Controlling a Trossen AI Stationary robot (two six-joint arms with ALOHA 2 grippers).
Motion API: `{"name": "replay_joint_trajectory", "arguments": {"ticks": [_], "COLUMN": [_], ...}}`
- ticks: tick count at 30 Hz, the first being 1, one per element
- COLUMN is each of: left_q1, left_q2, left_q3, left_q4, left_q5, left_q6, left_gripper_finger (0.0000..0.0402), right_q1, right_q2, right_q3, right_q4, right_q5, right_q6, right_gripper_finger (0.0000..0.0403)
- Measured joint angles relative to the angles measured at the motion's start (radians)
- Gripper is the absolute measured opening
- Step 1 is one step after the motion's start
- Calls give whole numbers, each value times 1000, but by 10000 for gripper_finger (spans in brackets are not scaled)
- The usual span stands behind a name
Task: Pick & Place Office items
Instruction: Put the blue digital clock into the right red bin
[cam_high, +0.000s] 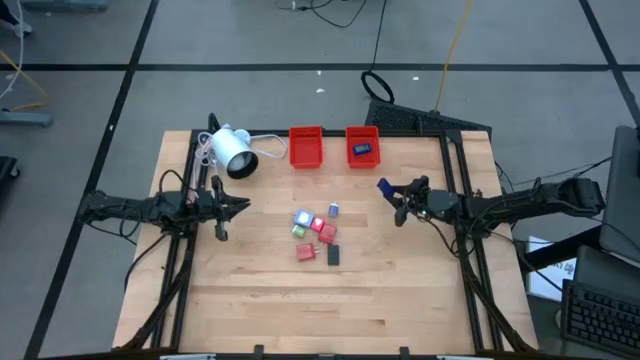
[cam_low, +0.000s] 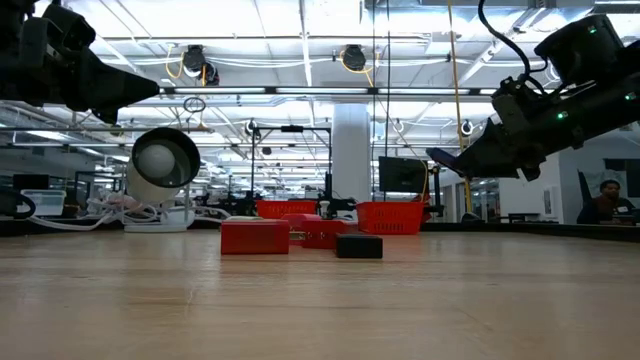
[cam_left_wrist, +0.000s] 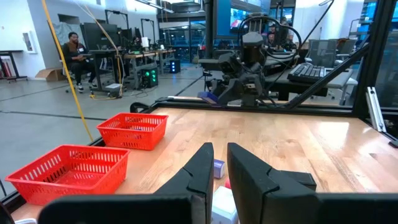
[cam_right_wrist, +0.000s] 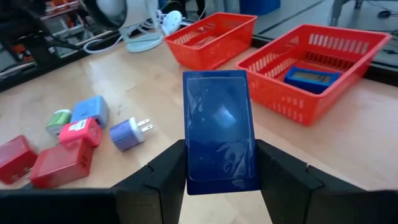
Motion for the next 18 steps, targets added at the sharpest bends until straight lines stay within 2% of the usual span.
{"name": "replay_joint_trajectory", "arguments": {"ticks": [11,18], "left_q1": [0,0], "left_q2": [0,0], "left_q3": [0,0], "left_q4": [0,0], "left_q5": [0,0], "left_q6": [0,0], "left_gripper_finger": [47,47], "right_q1": [-115,-148], "right_q2": [0,0], "right_q3": [0,0], "right_q4": [95,90], "right_q5": [-3,-4], "right_q6": [-49,-53], "right_gripper_finger": [167,167]}}
